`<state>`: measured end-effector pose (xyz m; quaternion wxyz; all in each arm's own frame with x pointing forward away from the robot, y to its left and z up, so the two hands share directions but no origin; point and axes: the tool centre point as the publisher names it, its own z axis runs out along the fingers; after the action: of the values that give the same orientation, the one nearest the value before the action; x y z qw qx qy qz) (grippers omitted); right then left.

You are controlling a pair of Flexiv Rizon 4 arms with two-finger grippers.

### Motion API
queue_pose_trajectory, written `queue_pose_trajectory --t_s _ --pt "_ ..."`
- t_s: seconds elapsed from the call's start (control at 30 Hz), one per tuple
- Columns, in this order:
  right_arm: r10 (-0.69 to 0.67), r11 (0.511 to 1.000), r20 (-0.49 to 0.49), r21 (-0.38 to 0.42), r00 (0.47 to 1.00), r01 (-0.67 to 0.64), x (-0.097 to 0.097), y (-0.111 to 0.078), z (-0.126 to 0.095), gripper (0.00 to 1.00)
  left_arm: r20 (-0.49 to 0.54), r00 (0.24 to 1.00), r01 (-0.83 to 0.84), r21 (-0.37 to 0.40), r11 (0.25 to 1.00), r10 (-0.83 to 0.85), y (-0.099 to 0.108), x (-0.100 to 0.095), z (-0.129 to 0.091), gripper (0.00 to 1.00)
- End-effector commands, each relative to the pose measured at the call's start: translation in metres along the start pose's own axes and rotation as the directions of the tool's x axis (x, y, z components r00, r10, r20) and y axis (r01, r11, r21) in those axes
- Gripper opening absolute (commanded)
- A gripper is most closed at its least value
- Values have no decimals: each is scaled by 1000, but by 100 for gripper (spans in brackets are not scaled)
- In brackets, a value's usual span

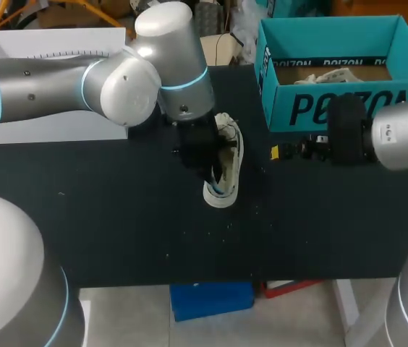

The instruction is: Take the shoe out of the shoebox, open the shoe tongue, remove and reinsert the insole, then place the shoe into the shoebox

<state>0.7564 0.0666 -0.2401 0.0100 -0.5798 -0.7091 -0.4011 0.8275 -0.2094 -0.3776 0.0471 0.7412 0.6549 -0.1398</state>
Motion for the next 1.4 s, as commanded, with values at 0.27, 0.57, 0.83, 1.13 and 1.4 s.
queue_pose_trajectory --t_s 0.27,0.57,0.83,1.13,1.4 --pt "0 1000 1 0 1000 0 1 0 0 100 -25 1000 -1 25 1000 2 1 -6 18 1" --pt "0 1000 1 0 1000 0 1 0 0 100 -66 998 10 56 998 -6 -4 3 23 13" --pt "0 1000 1 0 1000 0 1 0 0 100 12 1000 17 102 995 -18 -6 8 -17 31" --pt "0 1000 1 0 1000 0 1 0 0 100 16 1000 12 -55 998 -11 14 0 -25 0" --pt "0 1000 1 0 1000 0 1 0 0 100 -81 995 -59 -58 997 54 17 -12 -6 0"
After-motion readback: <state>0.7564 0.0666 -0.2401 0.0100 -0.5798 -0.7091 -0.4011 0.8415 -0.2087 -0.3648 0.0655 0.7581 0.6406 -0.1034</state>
